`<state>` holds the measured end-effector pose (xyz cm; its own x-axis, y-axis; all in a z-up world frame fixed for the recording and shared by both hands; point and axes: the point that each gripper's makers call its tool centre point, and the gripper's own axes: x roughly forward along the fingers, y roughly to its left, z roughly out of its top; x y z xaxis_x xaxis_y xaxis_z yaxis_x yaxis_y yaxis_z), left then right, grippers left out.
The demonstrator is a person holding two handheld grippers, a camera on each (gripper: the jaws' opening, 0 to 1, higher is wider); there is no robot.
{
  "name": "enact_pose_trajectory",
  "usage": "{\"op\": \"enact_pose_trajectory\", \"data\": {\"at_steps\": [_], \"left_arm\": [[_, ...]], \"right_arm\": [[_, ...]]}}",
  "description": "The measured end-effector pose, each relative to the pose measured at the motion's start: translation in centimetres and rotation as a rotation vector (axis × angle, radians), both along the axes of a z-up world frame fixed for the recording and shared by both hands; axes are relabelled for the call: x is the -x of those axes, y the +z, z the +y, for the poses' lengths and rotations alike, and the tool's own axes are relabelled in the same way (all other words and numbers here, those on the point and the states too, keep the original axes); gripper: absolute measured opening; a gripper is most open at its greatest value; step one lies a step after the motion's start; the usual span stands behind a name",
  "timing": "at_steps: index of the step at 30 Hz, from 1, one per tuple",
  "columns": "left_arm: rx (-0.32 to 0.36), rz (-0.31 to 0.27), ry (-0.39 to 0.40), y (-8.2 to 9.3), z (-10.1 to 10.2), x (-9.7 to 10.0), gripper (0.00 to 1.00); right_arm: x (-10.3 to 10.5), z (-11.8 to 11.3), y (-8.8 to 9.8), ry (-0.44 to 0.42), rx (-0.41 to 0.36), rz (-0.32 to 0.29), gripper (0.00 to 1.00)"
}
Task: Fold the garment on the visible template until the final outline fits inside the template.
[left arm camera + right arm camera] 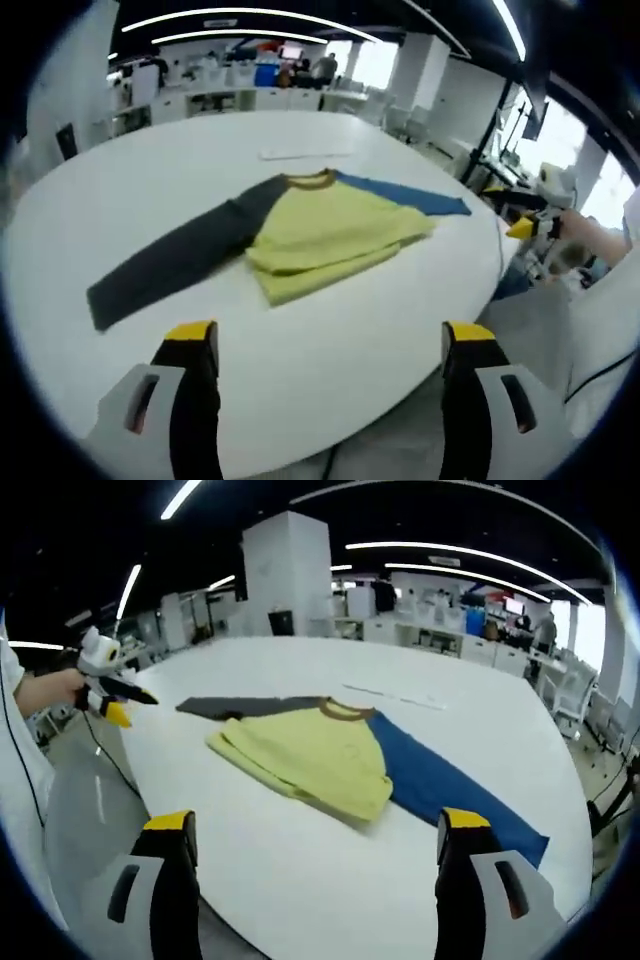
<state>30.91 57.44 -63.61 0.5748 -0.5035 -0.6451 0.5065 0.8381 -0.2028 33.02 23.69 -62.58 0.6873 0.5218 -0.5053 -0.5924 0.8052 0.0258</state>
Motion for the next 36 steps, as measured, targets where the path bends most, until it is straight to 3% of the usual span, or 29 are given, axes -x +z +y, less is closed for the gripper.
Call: {"op": "enact_pose_trajectory", "data": {"at_steps": [8, 18, 36], "left_arm": [[0.011, -0.016, 0.011, 1.3, 0.3, 1.7, 0.93], [-0.004, -0.023, 0.031, 1.9, 1.7, 4.1, 0.98], [0.012, -0.040, 0.060, 2.8, 2.0, 4.4, 1.00]], "right_arm": [[1.7, -0.3, 1.2, 0.011, -0.016, -0.002, 1.00], [3.4, -0.8, 1.3, 0.002, -0.037, 0.026, 1.00], [5.0, -0.5, 0.8, 0.004, -0.034, 0.049, 0.96]]}}
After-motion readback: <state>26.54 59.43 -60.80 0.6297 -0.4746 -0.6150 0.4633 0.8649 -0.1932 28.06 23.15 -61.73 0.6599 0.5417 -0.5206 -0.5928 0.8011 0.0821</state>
